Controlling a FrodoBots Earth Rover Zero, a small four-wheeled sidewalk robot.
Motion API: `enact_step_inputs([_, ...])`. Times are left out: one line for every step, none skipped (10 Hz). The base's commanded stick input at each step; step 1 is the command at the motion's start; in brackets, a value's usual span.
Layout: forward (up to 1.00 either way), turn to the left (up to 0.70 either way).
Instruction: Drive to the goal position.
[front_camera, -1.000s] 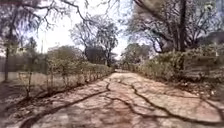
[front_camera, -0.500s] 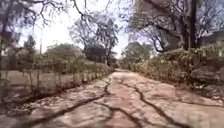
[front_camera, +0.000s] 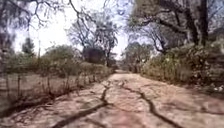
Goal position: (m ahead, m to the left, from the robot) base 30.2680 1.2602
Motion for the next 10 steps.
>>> enact_step_inputs([1.00,0.00])
enact_step_inputs([1.00,0.00])
enact_step_inputs([1.00,0.00])
enact_step_inputs([1.00,0.00])
enact_step_inputs([1.00,0.00])
enact_step_inputs([1.00,0.00])
enact_step_inputs([1.00,0.00])
enact_step_inputs([1.00,0.00])
enact_step_inputs([1.00,-0.20])
enact_step_inputs([1.00,-0.33])
